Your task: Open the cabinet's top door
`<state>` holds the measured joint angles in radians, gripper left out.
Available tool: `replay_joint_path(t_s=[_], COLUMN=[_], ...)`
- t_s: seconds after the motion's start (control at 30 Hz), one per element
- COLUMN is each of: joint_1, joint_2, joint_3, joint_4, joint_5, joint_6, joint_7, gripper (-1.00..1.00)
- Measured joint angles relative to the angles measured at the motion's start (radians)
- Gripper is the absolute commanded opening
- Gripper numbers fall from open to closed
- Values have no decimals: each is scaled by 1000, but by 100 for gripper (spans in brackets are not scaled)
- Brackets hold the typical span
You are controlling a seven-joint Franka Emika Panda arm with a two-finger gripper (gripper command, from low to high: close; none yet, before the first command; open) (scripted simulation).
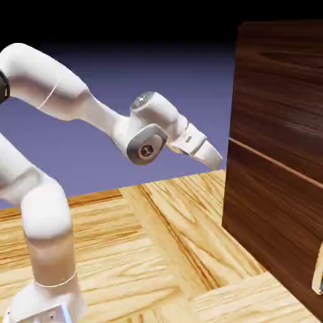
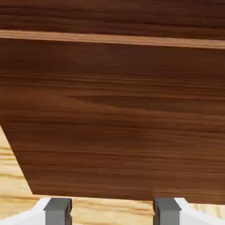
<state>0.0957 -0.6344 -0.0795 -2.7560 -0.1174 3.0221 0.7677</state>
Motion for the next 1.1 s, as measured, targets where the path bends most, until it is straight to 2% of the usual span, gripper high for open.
replay_joint_path(t_s=[1.1], joint_1=[1023], joint_2=[-788], joint_3=[-973], joint_4=[661], joint_5=[-1435], joint_6=[-182], joint_7=[326], gripper=[0])
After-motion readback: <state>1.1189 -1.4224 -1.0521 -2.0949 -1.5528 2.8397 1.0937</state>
